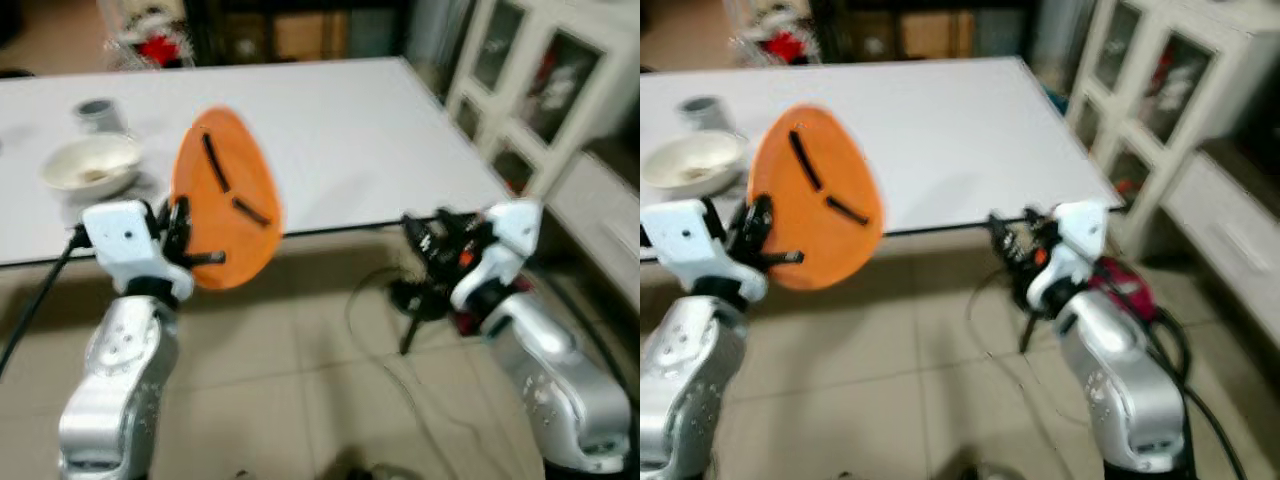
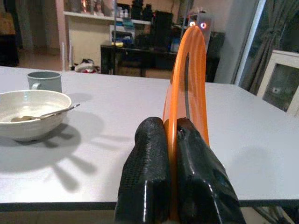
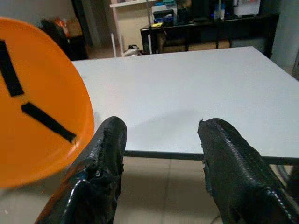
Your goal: Setting the table
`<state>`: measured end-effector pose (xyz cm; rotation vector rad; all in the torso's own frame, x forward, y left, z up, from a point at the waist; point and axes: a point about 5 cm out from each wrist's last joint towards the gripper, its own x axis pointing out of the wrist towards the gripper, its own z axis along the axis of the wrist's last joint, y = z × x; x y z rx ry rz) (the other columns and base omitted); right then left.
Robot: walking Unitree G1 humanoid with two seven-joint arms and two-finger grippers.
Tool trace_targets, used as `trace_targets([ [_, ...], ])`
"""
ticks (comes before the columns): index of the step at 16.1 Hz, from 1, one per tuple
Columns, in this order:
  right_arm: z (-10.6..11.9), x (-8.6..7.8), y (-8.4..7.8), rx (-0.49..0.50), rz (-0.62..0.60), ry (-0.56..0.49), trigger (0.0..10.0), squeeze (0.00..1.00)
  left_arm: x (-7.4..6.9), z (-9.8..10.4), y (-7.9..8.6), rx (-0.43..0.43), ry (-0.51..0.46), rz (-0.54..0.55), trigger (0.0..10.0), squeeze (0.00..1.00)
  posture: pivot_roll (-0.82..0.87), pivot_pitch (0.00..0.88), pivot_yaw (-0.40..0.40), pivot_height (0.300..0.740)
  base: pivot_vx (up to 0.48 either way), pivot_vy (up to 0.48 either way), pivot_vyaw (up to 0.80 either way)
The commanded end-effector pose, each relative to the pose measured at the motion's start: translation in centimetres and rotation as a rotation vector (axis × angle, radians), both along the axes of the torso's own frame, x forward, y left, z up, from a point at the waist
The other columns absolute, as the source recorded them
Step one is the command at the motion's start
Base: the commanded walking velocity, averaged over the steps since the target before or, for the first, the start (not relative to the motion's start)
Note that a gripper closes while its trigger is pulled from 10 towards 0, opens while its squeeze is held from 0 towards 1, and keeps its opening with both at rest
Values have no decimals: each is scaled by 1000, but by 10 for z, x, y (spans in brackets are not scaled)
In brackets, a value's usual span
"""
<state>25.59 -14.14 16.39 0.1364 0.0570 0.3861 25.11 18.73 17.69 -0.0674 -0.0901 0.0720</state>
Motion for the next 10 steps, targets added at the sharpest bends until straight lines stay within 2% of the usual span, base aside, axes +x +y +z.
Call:
trace_targets([
  [1,-1,2,-1,-23,-5,3,10000,0,2,9,-4,5,-43,-13,10000,0,-108,58,19,740,364,0,0],
  [4,-8,3,2,-21,-1,25,10000,0,7,10,-6,-3,-56,-37,10000,0,-106,61,19,740,384,0,0],
  [10,-11,2,9,-21,66,37,10000,0,27,21,-6,-111,-109,-39,10000,0,-109,67,22,740,400,0,0],
])
